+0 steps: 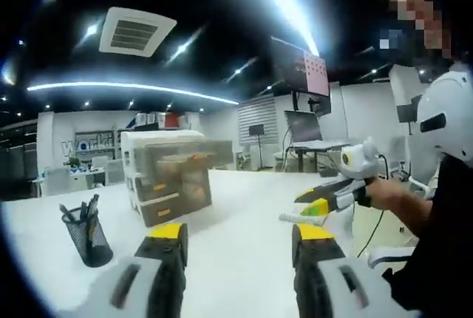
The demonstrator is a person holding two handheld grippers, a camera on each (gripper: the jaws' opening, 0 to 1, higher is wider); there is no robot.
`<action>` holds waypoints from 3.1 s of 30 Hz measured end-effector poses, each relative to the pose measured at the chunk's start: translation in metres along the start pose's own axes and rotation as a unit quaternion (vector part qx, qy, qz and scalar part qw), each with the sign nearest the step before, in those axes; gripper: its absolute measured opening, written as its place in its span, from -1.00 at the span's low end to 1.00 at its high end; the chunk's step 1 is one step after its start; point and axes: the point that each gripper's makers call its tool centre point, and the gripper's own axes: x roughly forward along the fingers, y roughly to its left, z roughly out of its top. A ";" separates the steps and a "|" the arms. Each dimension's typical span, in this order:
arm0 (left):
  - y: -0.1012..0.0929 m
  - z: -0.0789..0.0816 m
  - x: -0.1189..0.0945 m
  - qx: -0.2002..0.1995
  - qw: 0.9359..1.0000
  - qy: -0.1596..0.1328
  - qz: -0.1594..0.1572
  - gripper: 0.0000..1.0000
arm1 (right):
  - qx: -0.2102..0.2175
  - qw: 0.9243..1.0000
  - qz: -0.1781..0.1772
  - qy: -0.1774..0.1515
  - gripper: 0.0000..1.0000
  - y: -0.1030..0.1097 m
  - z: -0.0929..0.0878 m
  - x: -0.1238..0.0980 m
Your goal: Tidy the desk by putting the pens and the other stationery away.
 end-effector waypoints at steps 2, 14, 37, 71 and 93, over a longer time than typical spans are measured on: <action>-0.002 -0.005 -0.008 0.002 1.000 0.004 0.006 0.14 | 0.002 1.000 0.003 0.000 -0.17 0.001 -0.001 0.000; 0.005 -0.032 -0.029 -0.023 0.999 0.018 0.032 0.14 | -0.004 1.000 0.028 -0.010 -0.05 0.012 0.008 -0.003; 0.002 -0.046 -0.028 -0.033 0.999 0.019 0.017 0.11 | 0.022 0.999 0.014 -0.027 0.04 -0.024 0.012 -0.065; -0.049 -0.066 0.003 -0.040 0.994 0.089 -0.055 0.05 | 0.001 1.000 -0.017 0.022 0.17 -0.038 -0.009 -0.119; -0.122 -0.071 0.096 -0.009 0.975 0.128 -0.181 -0.22 | -0.016 0.999 -0.010 0.041 0.19 -0.047 -0.016 -0.128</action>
